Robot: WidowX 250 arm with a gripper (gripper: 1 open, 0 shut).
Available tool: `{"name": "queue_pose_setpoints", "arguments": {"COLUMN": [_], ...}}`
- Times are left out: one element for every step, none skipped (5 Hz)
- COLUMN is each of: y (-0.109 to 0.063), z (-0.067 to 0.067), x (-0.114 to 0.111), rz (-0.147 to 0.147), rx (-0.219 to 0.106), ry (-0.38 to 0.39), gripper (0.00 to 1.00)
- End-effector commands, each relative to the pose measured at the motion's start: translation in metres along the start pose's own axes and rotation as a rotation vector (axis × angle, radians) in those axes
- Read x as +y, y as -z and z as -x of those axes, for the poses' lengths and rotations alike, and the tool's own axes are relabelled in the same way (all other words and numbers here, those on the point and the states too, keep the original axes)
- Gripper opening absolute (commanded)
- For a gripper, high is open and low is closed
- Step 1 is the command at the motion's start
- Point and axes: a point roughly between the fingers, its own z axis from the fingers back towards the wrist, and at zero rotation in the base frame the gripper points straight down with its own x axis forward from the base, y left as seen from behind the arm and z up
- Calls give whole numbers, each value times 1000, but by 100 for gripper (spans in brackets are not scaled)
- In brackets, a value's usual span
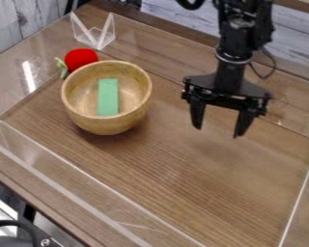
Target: Put the green block in the brown bowl
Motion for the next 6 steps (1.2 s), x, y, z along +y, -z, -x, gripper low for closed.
{"name": "queue_pose_setpoints", "arguments": {"y": [-16,-20,-16,-20,-25,-29], "z": [-3,-11,-16,-9,-4,0], "x": [-2,2,9,6,1,-1], "rz": [14,14,16,28,31,26], "rx": [-26,-26,-16,-14,-10,-2], "ry": [67,119,141,38,-23,-27], "gripper": [100,100,100,100,100,100]}}
